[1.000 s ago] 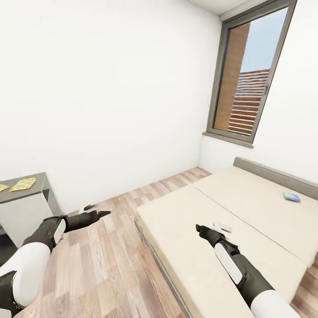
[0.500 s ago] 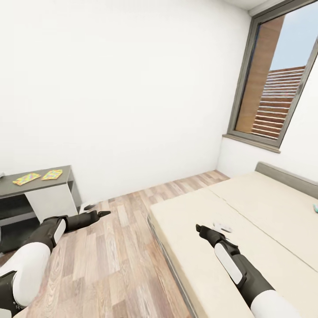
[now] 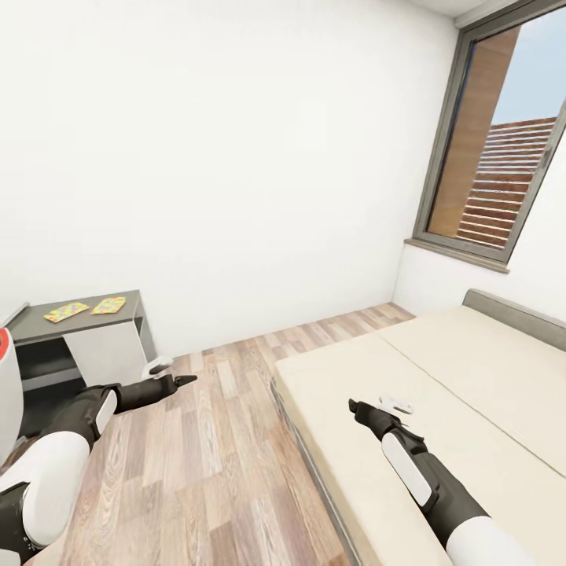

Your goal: Put all the toys in the child's room - the three board games (two on the bed and one on the table), the two jigsaw puzzles on the table, and the tennis ball on the table - inside the toy box on the table in the child's room.

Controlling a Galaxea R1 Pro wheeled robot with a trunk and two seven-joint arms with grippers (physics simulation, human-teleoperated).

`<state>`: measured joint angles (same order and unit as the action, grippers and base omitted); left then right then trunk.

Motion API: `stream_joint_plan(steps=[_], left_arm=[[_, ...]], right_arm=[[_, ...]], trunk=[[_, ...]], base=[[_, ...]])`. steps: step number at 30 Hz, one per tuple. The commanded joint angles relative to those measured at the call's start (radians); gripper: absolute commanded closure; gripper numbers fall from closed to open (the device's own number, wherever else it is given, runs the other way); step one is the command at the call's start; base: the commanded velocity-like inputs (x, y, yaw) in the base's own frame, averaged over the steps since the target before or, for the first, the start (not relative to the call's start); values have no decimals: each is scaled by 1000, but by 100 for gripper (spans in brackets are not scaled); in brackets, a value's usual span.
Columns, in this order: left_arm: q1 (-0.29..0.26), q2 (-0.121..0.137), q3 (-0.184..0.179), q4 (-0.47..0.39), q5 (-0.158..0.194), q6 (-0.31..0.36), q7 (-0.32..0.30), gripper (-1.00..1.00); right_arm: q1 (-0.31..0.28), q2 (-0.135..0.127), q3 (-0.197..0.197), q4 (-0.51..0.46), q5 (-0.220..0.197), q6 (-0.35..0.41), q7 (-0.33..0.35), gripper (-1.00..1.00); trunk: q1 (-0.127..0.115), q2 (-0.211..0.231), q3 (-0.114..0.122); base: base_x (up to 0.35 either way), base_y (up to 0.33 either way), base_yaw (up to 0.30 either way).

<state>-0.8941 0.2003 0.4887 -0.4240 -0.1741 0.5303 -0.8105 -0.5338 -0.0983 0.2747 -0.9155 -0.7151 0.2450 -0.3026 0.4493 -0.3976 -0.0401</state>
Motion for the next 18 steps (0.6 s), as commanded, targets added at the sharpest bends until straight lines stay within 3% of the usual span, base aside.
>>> stream_joint_plan(steps=[1,10,18], left_arm=[[-1,-1,8,-1,-10,7,-7,-100],[1,-2,8,-1,-9,7,-7,-100],[1,-5,8,-1,-9,-9,-7,-100]], right_arm=[[-1,-1,4,-2,-7,2,-9,-100],[0,-1,4,-1,-7,2,-9,-100],[-1,-1,4,0,-6,2,-9,-100]], trunk=[[1,-2,-2],[1,-2,-2],[1,-2,-2]], base=[[-13,3,2],[-105,1,23],[-97,-82,228]])
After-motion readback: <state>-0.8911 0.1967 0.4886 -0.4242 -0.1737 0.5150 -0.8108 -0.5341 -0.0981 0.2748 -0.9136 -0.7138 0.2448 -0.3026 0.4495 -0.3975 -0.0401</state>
